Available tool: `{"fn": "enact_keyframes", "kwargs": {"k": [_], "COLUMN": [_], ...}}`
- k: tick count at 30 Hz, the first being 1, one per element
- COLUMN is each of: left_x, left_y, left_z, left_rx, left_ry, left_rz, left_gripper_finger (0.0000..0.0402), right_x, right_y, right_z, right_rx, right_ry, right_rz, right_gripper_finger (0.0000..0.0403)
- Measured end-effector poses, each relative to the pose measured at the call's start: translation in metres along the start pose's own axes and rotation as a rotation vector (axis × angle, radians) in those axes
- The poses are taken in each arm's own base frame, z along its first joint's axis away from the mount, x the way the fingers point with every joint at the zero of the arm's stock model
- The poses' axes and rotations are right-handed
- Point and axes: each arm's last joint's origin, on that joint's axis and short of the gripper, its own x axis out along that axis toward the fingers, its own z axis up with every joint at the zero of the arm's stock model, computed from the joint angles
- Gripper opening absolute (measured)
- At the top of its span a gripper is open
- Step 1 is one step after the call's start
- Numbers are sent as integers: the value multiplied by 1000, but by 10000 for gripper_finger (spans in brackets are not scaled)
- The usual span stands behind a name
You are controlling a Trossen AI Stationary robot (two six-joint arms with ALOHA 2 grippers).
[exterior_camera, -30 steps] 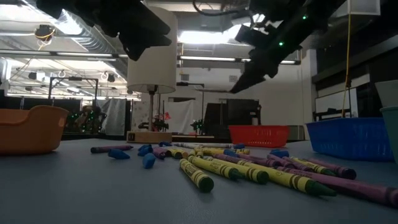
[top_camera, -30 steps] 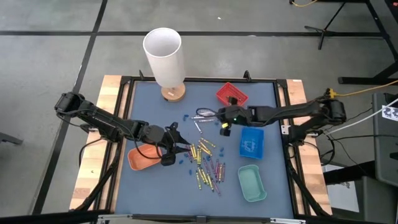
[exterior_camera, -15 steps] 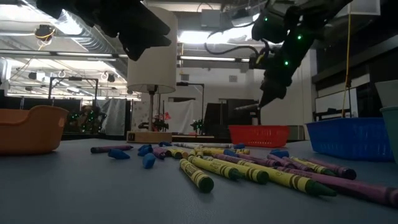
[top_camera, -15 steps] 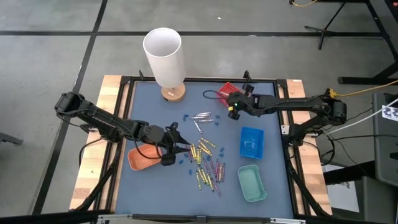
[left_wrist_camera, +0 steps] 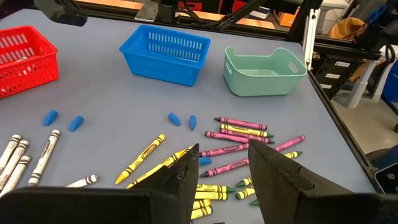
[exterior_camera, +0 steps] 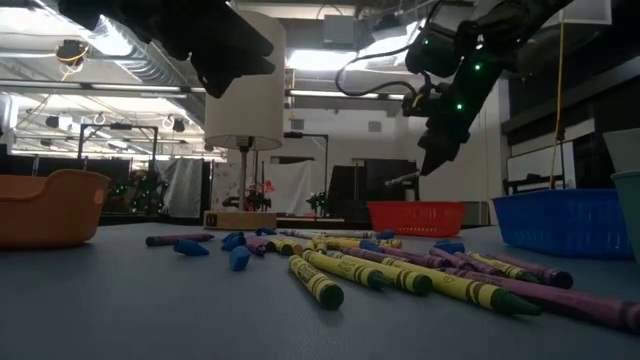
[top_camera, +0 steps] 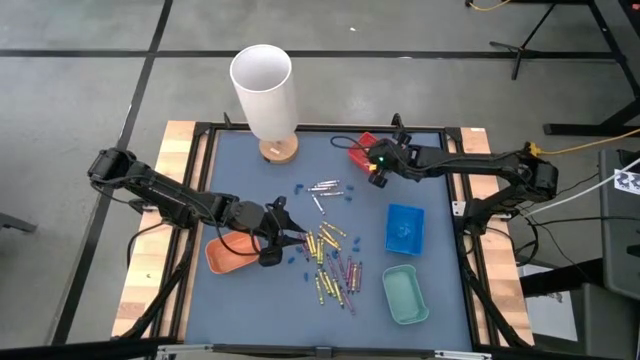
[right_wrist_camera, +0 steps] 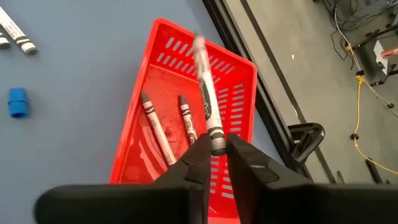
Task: Sort crayons
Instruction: Put the grey crayon into the red bin, then put the violet crayon into the orange bin
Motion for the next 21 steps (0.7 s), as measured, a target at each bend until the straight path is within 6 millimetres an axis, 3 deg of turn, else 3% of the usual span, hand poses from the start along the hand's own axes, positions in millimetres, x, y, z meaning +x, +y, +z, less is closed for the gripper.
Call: {"fn": "enact_keyframes", "kwargs": {"k": [8,18,21], "left_x": [0,0,0], "left_y": [0,0,3], "left_z": [0,0,2], "left_rx": [0,-1,-5], "left_ry": [0,-1,-35], "left_rz": [0,2,78], "left_gripper_finger": [124,124,124], "right_x": [0,0,0], "right_y": [0,1,2], "right_z": [0,0,0], "right_rx": [-1,-2,-2], "right_ry": [-1,-4,-8], "right_rz": [1,21,51], "right_gripper_finger": [106,110,111]}}
